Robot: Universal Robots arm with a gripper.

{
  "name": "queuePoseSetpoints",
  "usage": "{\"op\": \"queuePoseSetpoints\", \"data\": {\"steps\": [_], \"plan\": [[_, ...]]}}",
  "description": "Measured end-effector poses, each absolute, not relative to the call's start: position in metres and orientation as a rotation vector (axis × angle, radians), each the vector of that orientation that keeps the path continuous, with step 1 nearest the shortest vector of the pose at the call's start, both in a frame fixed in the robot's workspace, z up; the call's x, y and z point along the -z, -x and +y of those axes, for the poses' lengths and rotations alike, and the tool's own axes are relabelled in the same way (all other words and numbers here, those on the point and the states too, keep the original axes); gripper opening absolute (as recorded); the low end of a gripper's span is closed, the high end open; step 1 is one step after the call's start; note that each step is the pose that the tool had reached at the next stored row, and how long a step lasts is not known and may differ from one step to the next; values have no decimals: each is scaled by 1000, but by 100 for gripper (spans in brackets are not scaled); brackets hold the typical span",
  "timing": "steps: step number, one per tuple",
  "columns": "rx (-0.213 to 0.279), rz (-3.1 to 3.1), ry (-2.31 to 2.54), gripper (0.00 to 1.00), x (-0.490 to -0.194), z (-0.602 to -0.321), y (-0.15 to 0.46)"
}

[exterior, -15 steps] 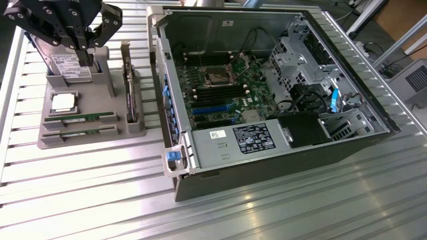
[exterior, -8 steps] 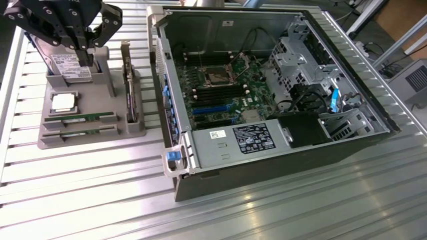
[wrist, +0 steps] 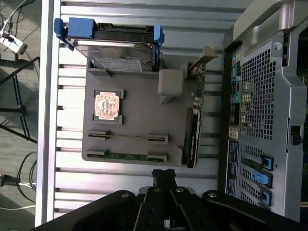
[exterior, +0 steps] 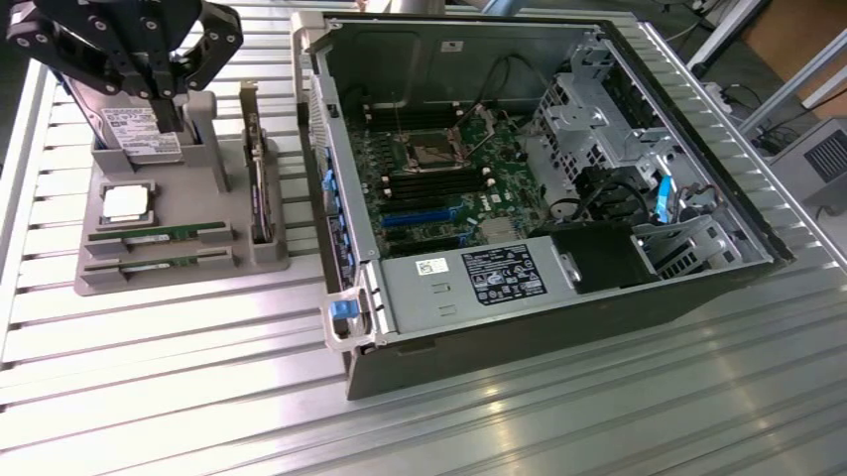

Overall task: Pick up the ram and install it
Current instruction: 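Pick up the ram and move it above insertion slot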

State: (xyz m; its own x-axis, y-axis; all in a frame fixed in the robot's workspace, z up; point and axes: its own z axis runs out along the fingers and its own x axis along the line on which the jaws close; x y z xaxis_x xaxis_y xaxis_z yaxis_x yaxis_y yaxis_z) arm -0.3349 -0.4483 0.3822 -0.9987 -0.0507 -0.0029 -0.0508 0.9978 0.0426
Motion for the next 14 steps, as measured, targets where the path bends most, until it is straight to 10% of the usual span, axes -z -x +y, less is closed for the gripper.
{"op": "queuePoseSetpoints", "data": {"steps": [14], "plan": [[-67,3133,220,11,-382,-448,335]]}}
